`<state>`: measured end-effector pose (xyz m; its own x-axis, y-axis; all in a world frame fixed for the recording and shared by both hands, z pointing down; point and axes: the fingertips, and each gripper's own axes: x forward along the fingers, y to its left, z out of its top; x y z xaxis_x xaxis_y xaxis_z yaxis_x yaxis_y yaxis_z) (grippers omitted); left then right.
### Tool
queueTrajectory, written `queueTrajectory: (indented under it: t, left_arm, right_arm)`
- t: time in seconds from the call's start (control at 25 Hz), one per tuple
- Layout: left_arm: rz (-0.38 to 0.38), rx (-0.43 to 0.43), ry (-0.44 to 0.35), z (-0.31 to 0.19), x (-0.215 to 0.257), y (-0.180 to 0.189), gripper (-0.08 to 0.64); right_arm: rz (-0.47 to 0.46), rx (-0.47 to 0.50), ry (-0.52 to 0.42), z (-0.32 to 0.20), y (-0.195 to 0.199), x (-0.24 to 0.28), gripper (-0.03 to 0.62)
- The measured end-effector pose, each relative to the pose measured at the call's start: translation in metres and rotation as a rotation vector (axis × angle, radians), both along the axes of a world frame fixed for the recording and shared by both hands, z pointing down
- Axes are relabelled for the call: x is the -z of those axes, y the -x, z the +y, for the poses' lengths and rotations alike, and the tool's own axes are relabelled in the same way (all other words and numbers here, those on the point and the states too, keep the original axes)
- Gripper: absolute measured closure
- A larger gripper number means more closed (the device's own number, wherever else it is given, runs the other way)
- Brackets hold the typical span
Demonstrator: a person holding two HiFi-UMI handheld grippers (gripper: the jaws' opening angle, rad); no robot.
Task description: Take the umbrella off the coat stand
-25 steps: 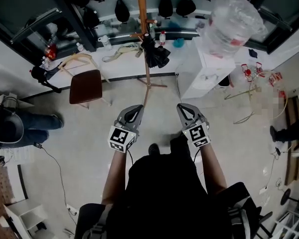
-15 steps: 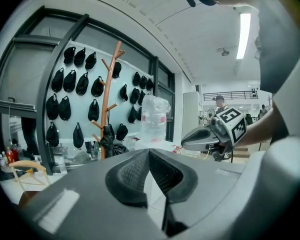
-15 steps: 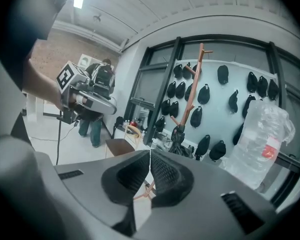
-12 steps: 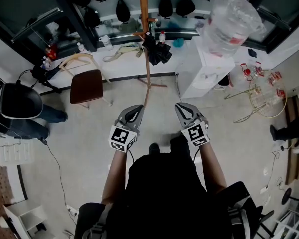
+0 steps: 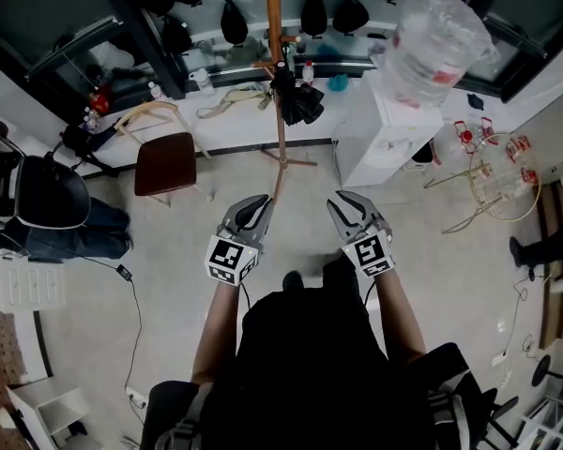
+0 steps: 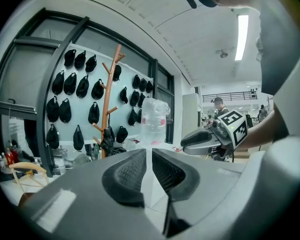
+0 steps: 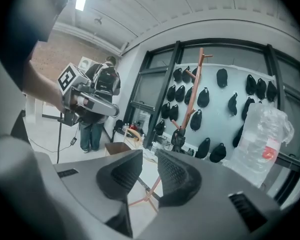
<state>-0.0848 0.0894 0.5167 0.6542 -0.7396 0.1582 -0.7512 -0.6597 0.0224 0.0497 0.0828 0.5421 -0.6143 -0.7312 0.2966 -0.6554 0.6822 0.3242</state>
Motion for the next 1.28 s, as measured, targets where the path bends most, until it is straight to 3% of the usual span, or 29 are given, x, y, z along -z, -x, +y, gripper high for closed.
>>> queueTrajectory:
  t: [0.76,1.28]
  left_arm:
    - [0.004,-0.027,0.001,0.012,-0.002,0.001,0.296]
    - [-0.007,-0.016,0.01,0.023,-0.003,0.008,0.264]
  right_arm:
    - [-0.036,0.011,0.011,0.011,0.009,-0.002,0.247]
    - [-0.029,0.019,0.016,0.02,0.014,-0.003,0.233]
